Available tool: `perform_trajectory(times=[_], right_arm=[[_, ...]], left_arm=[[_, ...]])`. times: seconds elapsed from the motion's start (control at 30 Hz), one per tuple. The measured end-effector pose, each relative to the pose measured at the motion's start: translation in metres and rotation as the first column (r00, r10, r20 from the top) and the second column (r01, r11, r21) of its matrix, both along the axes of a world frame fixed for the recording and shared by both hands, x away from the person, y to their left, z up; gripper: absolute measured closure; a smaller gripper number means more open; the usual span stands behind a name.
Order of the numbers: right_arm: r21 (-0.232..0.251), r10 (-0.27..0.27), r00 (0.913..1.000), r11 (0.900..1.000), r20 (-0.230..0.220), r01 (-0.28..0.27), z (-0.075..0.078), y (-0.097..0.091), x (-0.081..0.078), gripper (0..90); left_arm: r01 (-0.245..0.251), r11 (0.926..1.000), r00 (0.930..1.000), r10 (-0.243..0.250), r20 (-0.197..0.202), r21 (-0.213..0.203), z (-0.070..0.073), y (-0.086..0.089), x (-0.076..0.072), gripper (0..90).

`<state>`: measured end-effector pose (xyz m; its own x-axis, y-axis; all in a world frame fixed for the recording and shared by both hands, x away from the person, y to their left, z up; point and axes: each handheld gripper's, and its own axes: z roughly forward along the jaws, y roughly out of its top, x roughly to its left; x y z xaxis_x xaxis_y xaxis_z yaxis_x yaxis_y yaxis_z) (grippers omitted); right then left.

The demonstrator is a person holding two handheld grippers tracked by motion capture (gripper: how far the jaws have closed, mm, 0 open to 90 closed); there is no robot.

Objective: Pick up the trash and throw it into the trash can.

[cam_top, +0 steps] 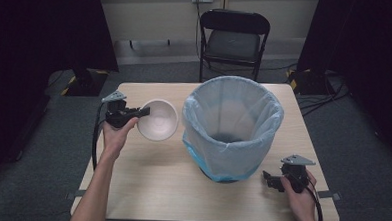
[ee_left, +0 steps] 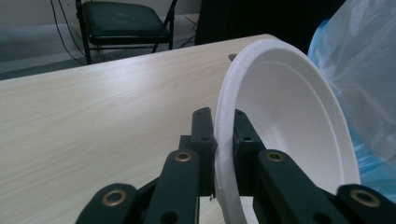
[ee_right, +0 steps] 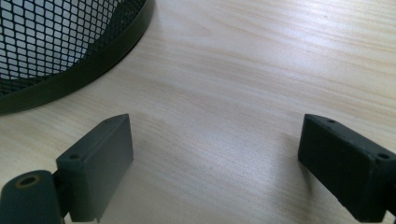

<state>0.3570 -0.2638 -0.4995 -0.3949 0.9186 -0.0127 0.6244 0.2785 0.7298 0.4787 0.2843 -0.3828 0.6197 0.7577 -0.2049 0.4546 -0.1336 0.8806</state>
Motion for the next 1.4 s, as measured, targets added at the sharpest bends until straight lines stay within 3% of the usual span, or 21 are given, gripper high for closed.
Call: perform_trajectory(times=[0.07, 0.2, 0.43, 0.53, 0.6, 0.8, 1.1, 1.13, 1.23, 1.27, 1.4], right_arm=[[0.0, 0.0, 1.0, 1.0, 0.0, 0.0, 0.0, 0.0, 0.0, 9.4], [0.0, 0.0, 1.0, 1.0, 0.0, 0.0, 0.0, 0.0, 0.0, 9.4], [0.0, 0.0, 1.0, 1.0, 0.0, 0.0, 0.0, 0.0, 0.0, 9.4], [0.0, 0.0, 1.0, 1.0, 0.0, 0.0, 0.0, 0.0, 0.0, 9.4], [0.0, 0.0, 1.0, 1.0, 0.0, 0.0, 0.0, 0.0, 0.0, 9.4], [0.0, 0.0, 1.0, 1.0, 0.0, 0.0, 0.0, 0.0, 0.0, 9.4], [0.0, 0.0, 1.0, 1.0, 0.0, 0.0, 0.0, 0.0, 0.0, 9.4], [0.0, 0.0, 1.0, 1.0, 0.0, 0.0, 0.0, 0.0, 0.0, 9.4], [0.0, 0.0, 1.0, 1.0, 0.0, 0.0, 0.0, 0.0, 0.0, 9.4], [0.0, 0.0, 1.0, 1.0, 0.0, 0.0, 0.0, 0.0, 0.0, 9.4], [0.0, 0.0, 1.0, 1.0, 0.0, 0.0, 0.0, 0.0, 0.0, 9.4]], left_arm=[[0.004, 0.9998, 0.9999, -0.004, 0.012, 0.021, 0.008, -0.001, 0.002, 83.6], [-0.003, 0.9998, 0.999, 0.004, 0.044, -0.017, 0.024, 0.001, 0.003, 83.5], [-0.001, 0.9997, 0.9957, 0.003, 0.092, -0.025, 0.046, -0.006, 0.001, 83.6], [0.009, 0.9985, 0.9911, -0.002, 0.133, -0.054, 0.062, -0.01, 0.001, 83.6], [0.015, 0.9982, 0.9902, -0.007, 0.14, -0.058, 0.066, -0.012, 0.001, 83.5], [0.036, 0.9967, 0.9792, -0.02, 0.202, -0.073, 0.092, -0.02, -0.003, 83.5], [0.048, 0.9939, 0.9677, -0.021, 0.251, -0.099, 0.119, -0.023, -0.006, 83.6], [0.055, 0.9933, 0.9623, -0.026, 0.271, -0.101, 0.126, -0.025, -0.008, 83.6], [0.067, 0.9916, 0.9579, -0.033, 0.285, -0.111, 0.133, -0.029, -0.011, 83.6], [0.079, 0.9908, 0.9536, -0.043, 0.298, -0.109, 0.138, -0.032, -0.013, 83.6], [0.092, 0.9865, 0.9484, -0.045, 0.314, -0.135, 0.148, -0.039, -0.013, 83.6]])
